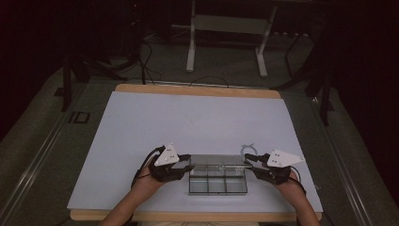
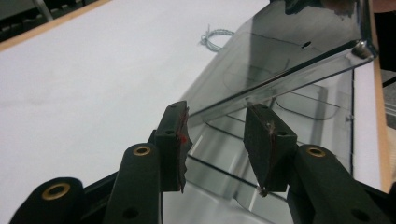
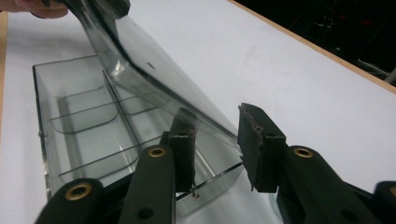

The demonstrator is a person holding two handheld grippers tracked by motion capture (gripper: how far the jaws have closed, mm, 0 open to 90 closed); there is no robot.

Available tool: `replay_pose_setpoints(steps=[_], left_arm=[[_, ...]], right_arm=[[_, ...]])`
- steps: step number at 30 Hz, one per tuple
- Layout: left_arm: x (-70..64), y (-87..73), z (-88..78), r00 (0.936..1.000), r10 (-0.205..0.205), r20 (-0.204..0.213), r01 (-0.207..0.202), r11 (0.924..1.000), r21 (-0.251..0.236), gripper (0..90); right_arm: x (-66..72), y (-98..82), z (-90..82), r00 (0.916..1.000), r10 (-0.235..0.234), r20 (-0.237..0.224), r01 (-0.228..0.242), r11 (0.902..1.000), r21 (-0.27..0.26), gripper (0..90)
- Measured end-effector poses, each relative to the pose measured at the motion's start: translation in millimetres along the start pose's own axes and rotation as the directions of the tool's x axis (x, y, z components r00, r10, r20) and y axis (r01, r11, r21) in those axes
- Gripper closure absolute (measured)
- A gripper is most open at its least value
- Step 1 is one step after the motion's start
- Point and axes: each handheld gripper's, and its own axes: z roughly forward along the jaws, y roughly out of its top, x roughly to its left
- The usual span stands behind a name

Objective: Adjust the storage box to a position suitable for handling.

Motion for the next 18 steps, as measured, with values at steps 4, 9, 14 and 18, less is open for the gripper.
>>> replay_pose_setpoints(steps=[4,9,14,18], left_arm=[[4.9,5.2,2.5,0.9997,0.003,-0.024,-0.003,0.9999,-0.016,66.0],[8.8,11.5,5.9,0.9992,0.014,-0.039,-0.015,0.9997,-0.019,68.9],[11.2,13.8,11.2,0.9983,0.009,-0.057,-0.011,0.9996,-0.026,72.5],[15.4,14.6,14.9,0.9980,-0.014,-0.062,0.011,0.9991,-0.040,72.9]], right_arm=[[-3.3,4.0,1.5,0.9999,-0.005,0.014,0.005,0.9999,-0.010,70.2],[-6.4,6.4,3.3,0.9997,0.005,0.024,-0.004,0.9998,-0.019,71.1],[-10.4,7.3,5.7,0.9982,0.043,0.041,-0.042,0.9986,-0.032,65.8],[-12.8,6.7,7.5,0.9963,0.071,0.048,-0.069,0.9970,-0.034,68.0]])
